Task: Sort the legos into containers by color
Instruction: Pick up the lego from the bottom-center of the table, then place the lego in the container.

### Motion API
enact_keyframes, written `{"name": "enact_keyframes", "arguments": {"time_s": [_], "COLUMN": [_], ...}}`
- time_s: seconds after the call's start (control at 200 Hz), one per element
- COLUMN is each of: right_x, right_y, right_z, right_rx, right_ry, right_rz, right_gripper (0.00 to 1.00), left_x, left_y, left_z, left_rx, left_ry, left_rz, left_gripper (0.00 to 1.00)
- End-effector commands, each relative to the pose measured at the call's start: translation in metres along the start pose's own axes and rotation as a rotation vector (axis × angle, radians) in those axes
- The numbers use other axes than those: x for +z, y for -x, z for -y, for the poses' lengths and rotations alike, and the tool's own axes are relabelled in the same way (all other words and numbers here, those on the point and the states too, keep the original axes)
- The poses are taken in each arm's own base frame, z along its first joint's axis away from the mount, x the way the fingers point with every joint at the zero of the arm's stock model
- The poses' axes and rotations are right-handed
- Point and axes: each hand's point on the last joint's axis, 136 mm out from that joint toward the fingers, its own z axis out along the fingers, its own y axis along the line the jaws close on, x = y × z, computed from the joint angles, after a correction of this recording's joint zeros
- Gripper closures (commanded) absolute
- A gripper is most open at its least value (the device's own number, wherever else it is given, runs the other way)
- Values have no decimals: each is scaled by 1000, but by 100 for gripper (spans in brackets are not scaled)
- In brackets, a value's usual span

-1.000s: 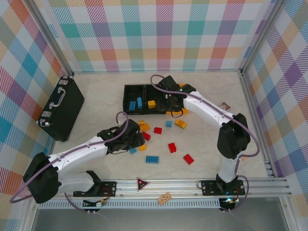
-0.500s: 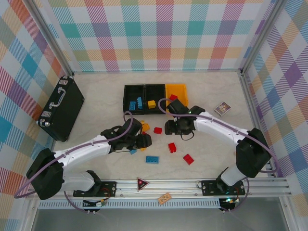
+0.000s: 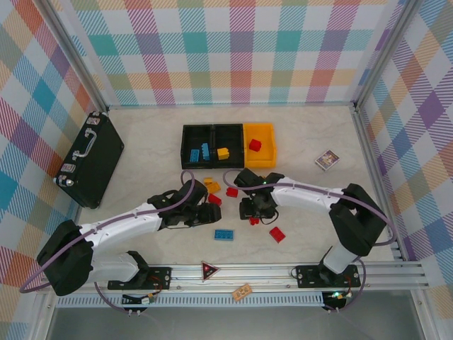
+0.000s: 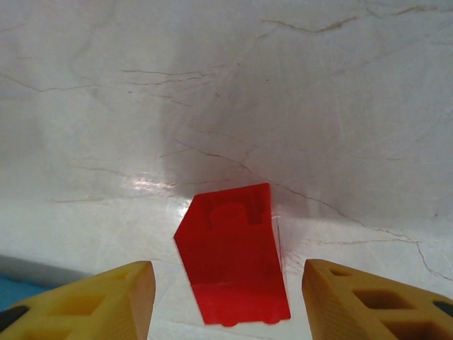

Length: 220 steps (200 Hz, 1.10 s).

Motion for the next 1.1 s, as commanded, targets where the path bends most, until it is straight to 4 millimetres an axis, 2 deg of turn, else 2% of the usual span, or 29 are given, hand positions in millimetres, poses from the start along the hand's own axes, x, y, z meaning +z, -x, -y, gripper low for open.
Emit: {"name": "enact_keyframes", "arguments": {"time_s": [0.0,0.09,0.275,0.39,0.565,0.655,0.845,0.995,1.095], "right_x": [8,10,4,-9,-32,-44,-72,-81,-79], "right_y": [-2,-1,2,7,27,45,97,137,160], "right_z": [1,2,3,2,0,4,13,23,30], "right_rx": [10,-1,-19,-35,-50,-37,-17,15,36], "right_ry": [-19,-34,-50,-49,-27,-12,0,3,-16], "right_rz": [-14,-18,-8,19,77,114,206,243,249], "right_gripper": [46,52,72,74,74,74,73,73,73], "left_x": [2,3,3,3,3,2,1,-3,-5], "left_y": [-5,-5,-4,-3,4,9,17,26,30], "left_z": [0,0,-2,0,8,12,22,31,36], "left_rx": [-5,-6,-10,-9,-6,-7,-7,0,7], "left_ry": [0,2,10,8,-7,-8,-23,-38,-43], "left_rz": [-13,-11,-7,-6,10,21,38,61,68], "left_gripper": [41,42,41,42,41,42,42,42,41]}}
